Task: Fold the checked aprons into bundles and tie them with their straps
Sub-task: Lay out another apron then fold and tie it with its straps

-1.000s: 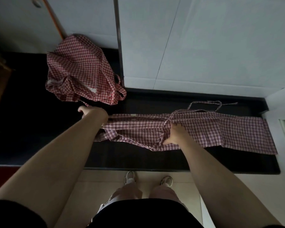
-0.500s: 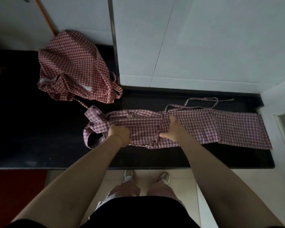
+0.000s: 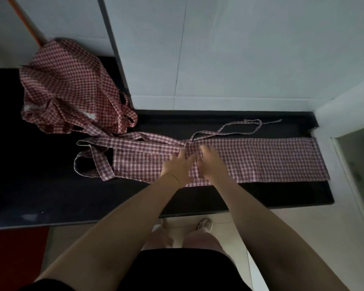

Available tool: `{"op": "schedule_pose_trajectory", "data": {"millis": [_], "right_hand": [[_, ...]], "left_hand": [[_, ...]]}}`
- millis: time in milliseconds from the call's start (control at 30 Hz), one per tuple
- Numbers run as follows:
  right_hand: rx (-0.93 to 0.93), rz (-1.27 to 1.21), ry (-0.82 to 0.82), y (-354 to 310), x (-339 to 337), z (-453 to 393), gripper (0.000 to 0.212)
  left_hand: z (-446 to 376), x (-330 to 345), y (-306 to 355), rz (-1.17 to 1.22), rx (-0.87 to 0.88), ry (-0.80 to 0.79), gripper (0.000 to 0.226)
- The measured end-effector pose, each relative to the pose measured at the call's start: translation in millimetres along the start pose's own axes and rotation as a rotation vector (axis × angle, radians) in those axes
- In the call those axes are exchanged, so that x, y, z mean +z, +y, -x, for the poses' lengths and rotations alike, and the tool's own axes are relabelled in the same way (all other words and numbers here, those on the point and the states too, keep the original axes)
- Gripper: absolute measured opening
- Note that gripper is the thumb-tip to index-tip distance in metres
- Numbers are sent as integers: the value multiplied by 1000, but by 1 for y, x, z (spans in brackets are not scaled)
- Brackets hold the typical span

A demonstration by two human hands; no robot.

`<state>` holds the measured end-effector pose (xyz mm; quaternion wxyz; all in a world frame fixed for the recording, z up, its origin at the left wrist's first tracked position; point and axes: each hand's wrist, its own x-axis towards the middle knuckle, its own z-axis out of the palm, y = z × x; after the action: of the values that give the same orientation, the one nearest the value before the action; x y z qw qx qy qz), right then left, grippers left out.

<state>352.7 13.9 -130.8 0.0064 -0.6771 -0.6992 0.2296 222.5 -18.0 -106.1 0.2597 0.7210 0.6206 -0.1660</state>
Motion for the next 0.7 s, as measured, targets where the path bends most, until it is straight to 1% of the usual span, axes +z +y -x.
{"op": "schedule_pose_trajectory", "data": {"millis": [33, 67, 100, 167, 233, 267, 300, 333, 367, 400, 433, 467, 500, 533, 567, 633, 700], "right_hand": [[-11, 61, 28, 10, -2, -1, 42], [1, 135, 11, 23, -4, -1, 48], [48, 188, -50, 35, -7, -2, 57], [194, 211, -197, 61, -15, -4, 79], [285, 223, -252, 83, -22, -4, 100], [314, 223, -257, 91, -26, -5, 107], [340, 209, -272, 96, -30, -7, 111], [369, 190, -293, 98, -35, -11, 113], [397, 188, -315, 95, -38, -15, 112], [414, 214, -321, 86, -42, -20, 108], [408, 250, -291, 75, -44, -22, 100], [352, 291, -213, 61, -44, -25, 86], [255, 316, -98, 49, -42, -25, 69], [129, 317, 6, 33, -37, -25, 54], [11, 297, 68, 18, -32, -24, 45], [-167, 222, 89, -10, -19, -23, 32], [-282, 154, 69, -36, -7, -23, 17]], "left_hand": [[-5, 7, 1, -40, -26, -37, 89], [-9, 13, 1, -66, -55, -54, 94], [-12, 15, -3, -69, -78, -51, 98], [-15, 14, -9, -36, -97, -18, 106], [-15, 13, -18, -11, -138, 12, 112], [-14, 14, -22, 7, -175, 27, 110], [-12, 13, -26, 34, -213, 49, 104], [-11, 14, -29, 87, -244, 72, 93], [-10, 14, -31, 168, -271, 99, 76], [-9, 13, -34, 304, -309, 149, 55], [-9, 11, -36, 487, -364, 208, 34], [-7, 10, -39, 660, -433, 266, 25], [-5, 10, -42, 758, -495, 327, 25], [-1, 10, -51, 775, -550, 390, 25], [2, 10, -59, 730, -591, 450, 23], [9, 12, -82, 632, -684, 541, 17], [13, 13, -106, 627, -818, 581, 28]]}}
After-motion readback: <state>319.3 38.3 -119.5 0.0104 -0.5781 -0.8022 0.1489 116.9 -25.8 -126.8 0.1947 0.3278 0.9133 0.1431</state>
